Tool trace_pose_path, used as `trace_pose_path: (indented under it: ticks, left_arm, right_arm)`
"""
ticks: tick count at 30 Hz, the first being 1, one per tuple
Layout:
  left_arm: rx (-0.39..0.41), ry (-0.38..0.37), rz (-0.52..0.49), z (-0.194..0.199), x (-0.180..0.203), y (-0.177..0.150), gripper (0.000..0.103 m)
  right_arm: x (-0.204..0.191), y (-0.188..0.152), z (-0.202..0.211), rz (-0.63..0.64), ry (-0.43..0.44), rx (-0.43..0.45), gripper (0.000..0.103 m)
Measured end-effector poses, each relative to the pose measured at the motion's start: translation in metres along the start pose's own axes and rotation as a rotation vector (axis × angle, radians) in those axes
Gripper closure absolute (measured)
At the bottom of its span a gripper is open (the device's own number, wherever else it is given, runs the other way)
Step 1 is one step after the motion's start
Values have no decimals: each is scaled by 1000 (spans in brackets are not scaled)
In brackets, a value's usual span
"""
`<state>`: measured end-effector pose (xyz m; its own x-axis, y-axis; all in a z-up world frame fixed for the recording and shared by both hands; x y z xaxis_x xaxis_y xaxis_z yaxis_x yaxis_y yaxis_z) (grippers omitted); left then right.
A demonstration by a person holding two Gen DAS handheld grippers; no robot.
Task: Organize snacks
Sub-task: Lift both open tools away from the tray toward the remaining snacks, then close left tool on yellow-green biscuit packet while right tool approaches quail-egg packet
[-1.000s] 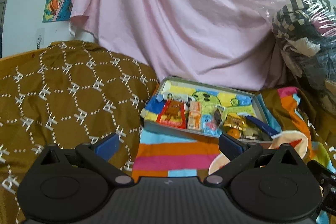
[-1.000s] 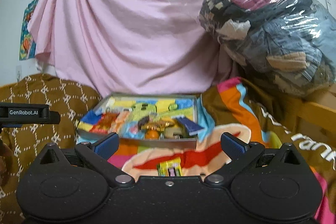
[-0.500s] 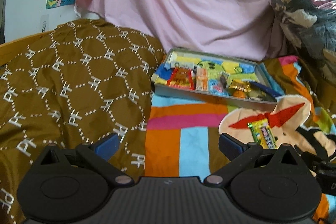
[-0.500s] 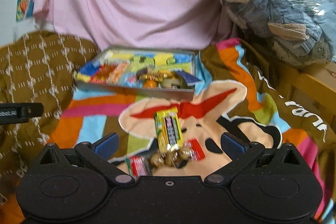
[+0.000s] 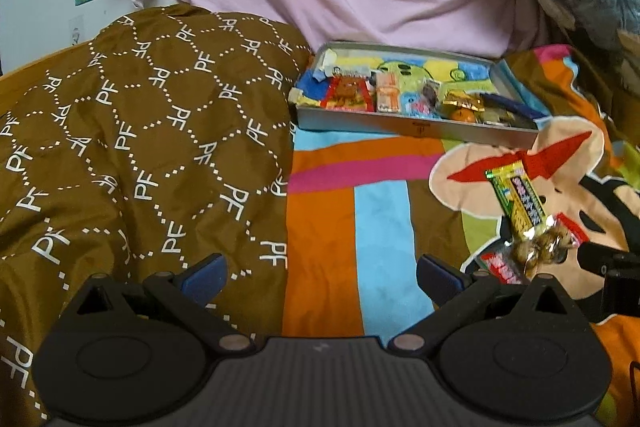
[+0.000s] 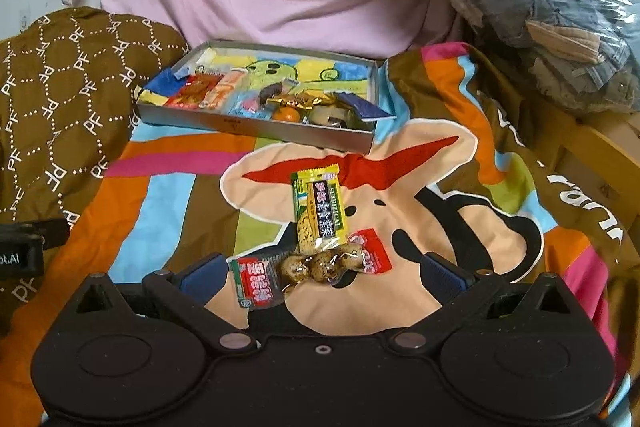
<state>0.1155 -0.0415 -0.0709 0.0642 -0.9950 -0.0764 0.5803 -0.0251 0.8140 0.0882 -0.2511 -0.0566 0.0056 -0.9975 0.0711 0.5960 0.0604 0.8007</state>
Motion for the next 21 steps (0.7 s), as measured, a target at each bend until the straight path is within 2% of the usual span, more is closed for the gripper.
trace_pose_path:
  ticks: [8,21]
  left_arm:
    - [-23,7,-14,-7,2,-3,0]
    - [-36,-14,-43,-19,11,-2,0]
  right_arm:
    - [1,-1,-6,-7,10,-37,1]
    - [1,-6,-27,-60,96,-148,1]
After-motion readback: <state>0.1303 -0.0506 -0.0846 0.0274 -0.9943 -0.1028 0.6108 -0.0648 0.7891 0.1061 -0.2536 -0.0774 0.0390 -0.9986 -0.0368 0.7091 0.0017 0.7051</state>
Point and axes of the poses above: each gripper's, at about its wrist camera, not at the fingertips, and z roughly against the way its jaws point, x to its right, y to its top, the point moved 7 cm from there along -z, roughly the way its jaws point, and after that the axes turned 10 degrees about y, right-handed, at the moved point
